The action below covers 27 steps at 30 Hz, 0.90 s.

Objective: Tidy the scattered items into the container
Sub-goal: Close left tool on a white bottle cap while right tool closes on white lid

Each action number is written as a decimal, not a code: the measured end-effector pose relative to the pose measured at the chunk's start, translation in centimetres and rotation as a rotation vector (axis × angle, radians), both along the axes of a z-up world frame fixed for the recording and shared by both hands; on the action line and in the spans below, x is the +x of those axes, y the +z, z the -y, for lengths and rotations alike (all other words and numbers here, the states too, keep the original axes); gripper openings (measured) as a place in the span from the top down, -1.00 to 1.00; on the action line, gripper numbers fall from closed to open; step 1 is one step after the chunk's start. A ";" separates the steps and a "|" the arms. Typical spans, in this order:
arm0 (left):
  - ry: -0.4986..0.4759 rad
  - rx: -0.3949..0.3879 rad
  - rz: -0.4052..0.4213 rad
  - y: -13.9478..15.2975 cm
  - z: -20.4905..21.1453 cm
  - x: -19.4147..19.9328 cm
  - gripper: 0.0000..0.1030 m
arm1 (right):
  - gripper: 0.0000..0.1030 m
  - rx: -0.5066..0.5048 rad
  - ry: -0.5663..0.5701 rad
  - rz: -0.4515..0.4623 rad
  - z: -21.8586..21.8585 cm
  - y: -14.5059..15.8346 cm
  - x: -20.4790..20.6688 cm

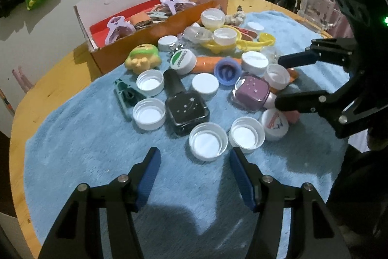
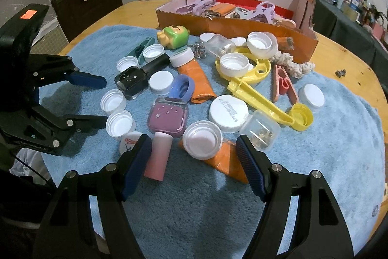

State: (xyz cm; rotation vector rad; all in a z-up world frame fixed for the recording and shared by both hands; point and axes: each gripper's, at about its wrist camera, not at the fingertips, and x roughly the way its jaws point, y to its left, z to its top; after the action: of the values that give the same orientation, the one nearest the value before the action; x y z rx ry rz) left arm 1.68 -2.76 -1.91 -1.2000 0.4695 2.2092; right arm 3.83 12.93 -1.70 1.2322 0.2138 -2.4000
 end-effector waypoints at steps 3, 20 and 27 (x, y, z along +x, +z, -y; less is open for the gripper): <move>-0.001 0.007 0.009 0.0 -0.1 -0.1 -0.10 | -0.38 0.001 -0.004 -0.006 0.0 0.1 0.0; -0.018 0.052 0.038 0.5 -0.3 0.2 0.23 | -0.13 -0.037 0.002 0.012 -0.2 0.2 0.1; -0.006 0.067 0.052 0.4 -0.1 0.1 0.36 | 0.13 -0.072 0.013 0.035 -0.3 0.3 0.0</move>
State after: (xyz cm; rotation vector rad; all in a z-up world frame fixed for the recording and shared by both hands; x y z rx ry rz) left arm 1.83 -2.64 -1.48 -1.2159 0.3753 2.1653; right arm 3.79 13.25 -1.37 1.2358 0.1227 -2.3518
